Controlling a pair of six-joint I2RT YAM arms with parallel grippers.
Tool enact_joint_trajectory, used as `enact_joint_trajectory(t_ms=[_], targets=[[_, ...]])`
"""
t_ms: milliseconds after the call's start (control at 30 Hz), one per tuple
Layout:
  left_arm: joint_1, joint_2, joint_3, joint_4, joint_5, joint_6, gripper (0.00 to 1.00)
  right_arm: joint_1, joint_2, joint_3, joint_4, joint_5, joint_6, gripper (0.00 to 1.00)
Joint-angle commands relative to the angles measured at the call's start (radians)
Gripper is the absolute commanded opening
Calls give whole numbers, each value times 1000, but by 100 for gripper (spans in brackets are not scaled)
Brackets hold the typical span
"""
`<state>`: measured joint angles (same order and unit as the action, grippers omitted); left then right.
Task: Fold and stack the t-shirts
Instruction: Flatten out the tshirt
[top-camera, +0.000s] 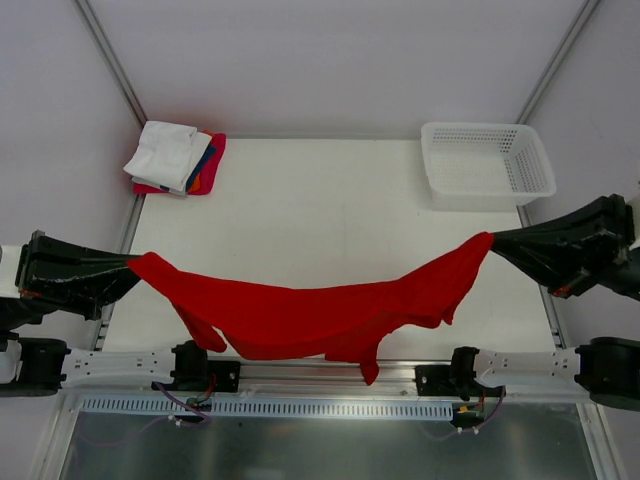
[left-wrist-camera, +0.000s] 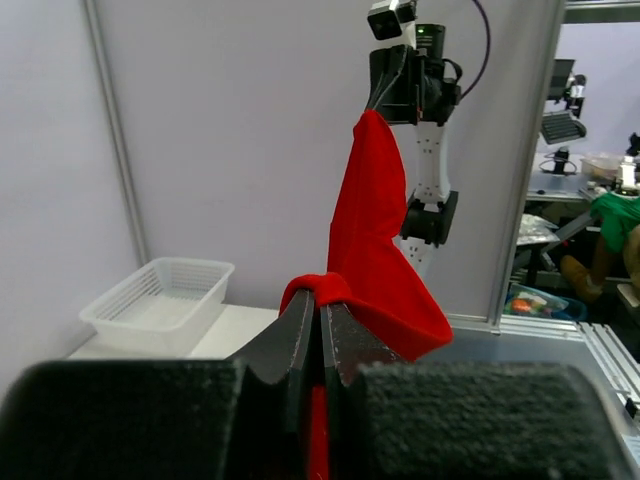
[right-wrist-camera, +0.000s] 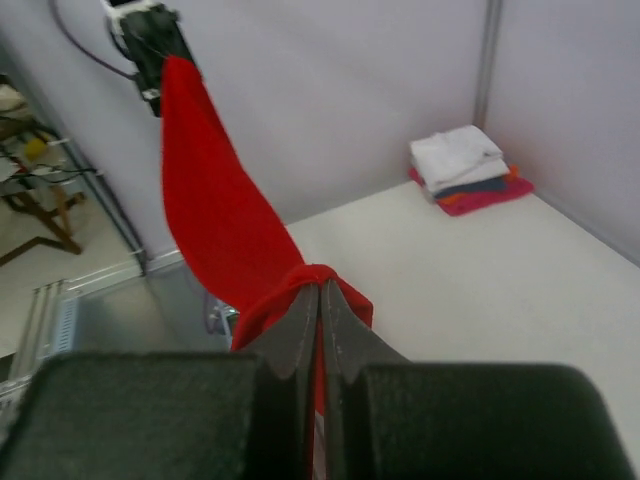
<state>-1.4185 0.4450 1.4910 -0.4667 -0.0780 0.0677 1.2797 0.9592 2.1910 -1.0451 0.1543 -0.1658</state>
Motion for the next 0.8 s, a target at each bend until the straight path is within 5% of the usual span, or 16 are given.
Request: enact_joint_trajectory(t_ms=[0, 167, 267, 567, 633, 767], targets=[[9, -77, -54, 141, 167, 9, 0, 1, -46, -49, 217, -255, 55, 0], [9, -182, -165, 178, 196, -12, 0, -6, -105, -128, 426, -508, 110, 0], [10, -275, -283, 186, 84, -23, 0, -83, -120, -117, 485, -621, 114, 0], [10, -439, -537, 200, -274, -63, 0, -184, -2, 132, 361, -460, -7, 0], [12, -437, -572, 201, -287, -95, 0, -186, 22, 226, 318, -427, -32, 0], [23, -485, -575, 210, -234, -127, 0, -184, -17, 110, 356, -349, -52, 0]])
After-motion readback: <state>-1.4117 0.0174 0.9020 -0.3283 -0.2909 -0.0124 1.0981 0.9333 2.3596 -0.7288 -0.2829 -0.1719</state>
